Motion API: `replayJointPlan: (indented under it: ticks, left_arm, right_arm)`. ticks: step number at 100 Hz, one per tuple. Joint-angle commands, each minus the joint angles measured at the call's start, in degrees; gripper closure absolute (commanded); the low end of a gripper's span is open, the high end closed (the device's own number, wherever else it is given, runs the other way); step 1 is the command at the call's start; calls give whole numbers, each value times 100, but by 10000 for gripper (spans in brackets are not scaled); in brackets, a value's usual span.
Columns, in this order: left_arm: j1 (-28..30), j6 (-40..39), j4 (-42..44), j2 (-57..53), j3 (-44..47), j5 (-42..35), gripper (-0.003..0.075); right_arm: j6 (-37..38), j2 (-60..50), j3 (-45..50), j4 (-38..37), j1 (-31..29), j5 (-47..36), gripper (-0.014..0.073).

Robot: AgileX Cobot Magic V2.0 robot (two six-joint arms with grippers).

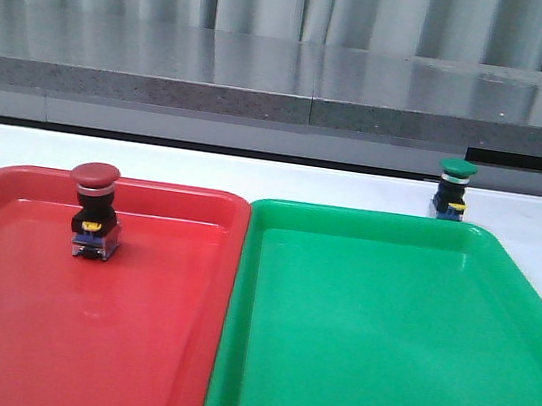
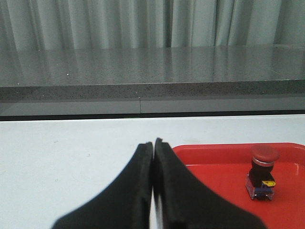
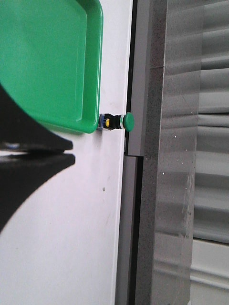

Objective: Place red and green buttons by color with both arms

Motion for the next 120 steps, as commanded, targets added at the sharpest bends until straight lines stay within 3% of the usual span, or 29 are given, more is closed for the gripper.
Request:
replayJointPlan:
  ticks: [1,88,104,120]
  left_arm:
    - [7,-1,-3,-176,149,-460,739]
    - [7,-1,-3,-176,149,-460,739]
    - [7,-1,-3,-176,149,-460,739]
    - [7,-1,-3,-176,149,-460,739]
  right_arm:
    - [-45,-107,-90,-9,-38,-478,661]
    - [-50,-102,-194,-54,-38,-571,661]
    - [97,180,-948,537,-38,-107,661]
    - [90,1182,-2248,650,-38,1054,661]
